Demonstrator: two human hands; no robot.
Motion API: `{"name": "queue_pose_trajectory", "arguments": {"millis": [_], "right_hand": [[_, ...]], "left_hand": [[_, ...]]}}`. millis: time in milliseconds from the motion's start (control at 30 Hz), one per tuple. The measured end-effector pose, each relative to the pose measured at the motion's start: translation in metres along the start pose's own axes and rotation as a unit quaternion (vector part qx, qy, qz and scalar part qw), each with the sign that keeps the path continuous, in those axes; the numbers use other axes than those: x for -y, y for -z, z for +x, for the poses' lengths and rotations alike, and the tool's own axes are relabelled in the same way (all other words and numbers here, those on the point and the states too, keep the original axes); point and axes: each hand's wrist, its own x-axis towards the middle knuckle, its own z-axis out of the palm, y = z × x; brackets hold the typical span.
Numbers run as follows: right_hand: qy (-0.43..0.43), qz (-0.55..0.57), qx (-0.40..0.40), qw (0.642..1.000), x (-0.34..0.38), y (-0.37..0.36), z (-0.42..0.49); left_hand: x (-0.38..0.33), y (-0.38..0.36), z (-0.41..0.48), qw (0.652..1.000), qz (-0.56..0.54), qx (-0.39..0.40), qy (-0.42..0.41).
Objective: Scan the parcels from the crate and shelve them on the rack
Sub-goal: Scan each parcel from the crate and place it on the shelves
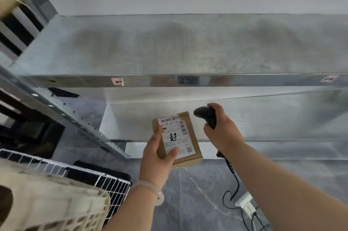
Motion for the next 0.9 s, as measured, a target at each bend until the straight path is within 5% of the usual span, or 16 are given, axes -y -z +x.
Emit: {"name": "queue_pose_trajectory", "arguments": {"millis": [900], "right_hand": [[0.213,0.230,-0.046,0.948,0.160,0.255,-0.296]], "left_hand": [[-0.246,0.064,-0.199,0.985,0.004,-0.125,-0.119]]}}
